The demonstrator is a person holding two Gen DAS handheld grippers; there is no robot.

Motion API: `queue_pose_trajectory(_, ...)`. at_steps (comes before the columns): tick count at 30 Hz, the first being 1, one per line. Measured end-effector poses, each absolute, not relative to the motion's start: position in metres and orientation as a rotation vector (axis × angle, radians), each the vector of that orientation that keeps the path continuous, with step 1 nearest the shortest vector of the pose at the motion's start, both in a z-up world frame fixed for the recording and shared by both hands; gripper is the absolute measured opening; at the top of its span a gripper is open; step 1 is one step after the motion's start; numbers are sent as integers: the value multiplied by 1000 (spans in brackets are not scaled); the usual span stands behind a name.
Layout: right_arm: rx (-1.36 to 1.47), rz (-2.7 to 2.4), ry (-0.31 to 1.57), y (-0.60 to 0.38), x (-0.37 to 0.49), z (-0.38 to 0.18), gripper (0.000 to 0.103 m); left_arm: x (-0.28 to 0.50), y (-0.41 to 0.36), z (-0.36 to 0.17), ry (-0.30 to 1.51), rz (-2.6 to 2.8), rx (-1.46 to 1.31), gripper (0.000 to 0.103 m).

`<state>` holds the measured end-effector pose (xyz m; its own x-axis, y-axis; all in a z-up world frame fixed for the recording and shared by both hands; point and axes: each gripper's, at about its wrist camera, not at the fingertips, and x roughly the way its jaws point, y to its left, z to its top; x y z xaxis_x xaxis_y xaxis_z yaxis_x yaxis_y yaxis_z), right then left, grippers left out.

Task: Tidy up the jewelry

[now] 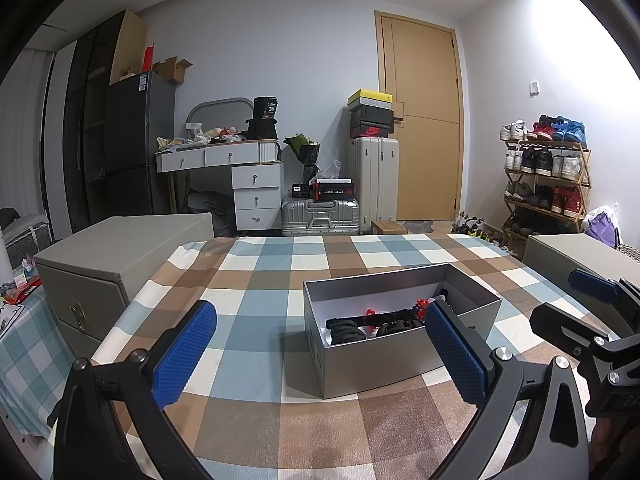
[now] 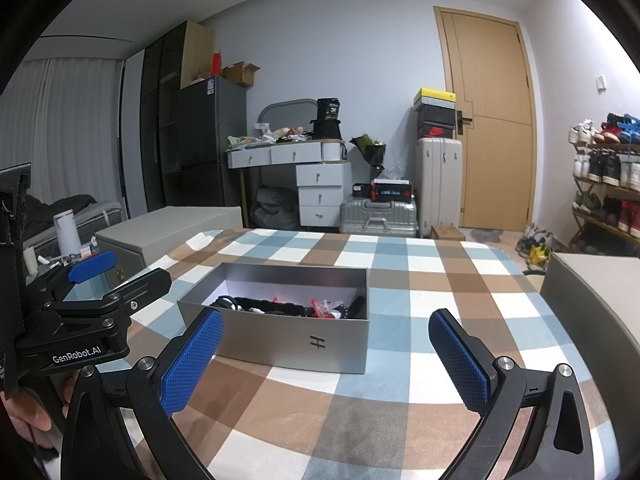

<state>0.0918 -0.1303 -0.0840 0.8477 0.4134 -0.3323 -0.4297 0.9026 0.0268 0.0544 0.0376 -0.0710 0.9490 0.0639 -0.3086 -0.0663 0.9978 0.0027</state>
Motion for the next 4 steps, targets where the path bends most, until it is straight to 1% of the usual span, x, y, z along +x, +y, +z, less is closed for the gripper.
queue_pose_trajectory(4, -49, 444, 340, -130, 92, -84, 103, 55, 38, -71, 313, 66, -8, 102)
